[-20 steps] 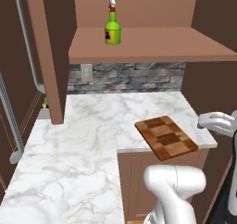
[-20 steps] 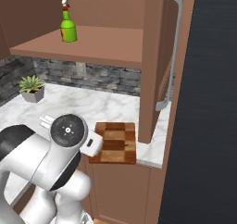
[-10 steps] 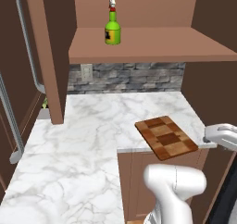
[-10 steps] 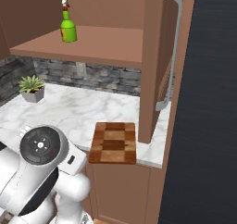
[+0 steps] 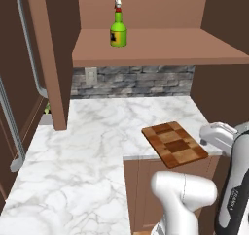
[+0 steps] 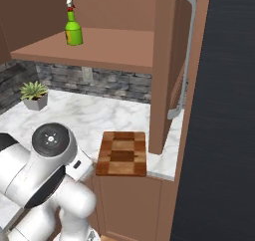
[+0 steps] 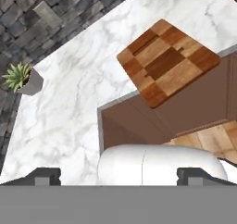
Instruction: Move the cutting board and knife to the sink. Then move spray from the cabinet to the counter.
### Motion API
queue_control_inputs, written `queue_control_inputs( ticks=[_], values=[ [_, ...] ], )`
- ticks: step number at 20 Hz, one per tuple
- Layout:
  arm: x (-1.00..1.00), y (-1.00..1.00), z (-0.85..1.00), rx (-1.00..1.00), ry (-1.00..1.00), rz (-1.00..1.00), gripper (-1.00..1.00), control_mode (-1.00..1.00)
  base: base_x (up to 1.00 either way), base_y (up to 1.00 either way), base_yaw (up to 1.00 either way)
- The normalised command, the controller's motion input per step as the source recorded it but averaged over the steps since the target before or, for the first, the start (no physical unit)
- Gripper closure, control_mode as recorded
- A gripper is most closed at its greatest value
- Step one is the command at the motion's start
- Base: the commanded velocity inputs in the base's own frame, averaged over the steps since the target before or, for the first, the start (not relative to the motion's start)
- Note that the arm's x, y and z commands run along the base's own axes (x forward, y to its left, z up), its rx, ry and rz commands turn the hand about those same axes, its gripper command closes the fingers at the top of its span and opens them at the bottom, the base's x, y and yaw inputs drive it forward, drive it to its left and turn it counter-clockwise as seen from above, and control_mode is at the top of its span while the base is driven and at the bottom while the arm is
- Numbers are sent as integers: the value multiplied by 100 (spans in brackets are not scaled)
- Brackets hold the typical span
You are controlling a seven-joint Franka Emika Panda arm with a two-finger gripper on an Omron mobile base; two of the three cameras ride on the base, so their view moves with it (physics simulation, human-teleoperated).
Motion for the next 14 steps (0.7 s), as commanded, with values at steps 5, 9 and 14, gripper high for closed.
queue_control_inputs(
  ticks=[5,9,14],
  values=[
    [36,4,-100,3,-4,-3,-100,-100,0,0,0],
    [24,1,-100,2,-7,0,-100,-100,0,0,0],
    [11,3,-89,0,-24,0,-100,-100,0,0,0]
  ],
)
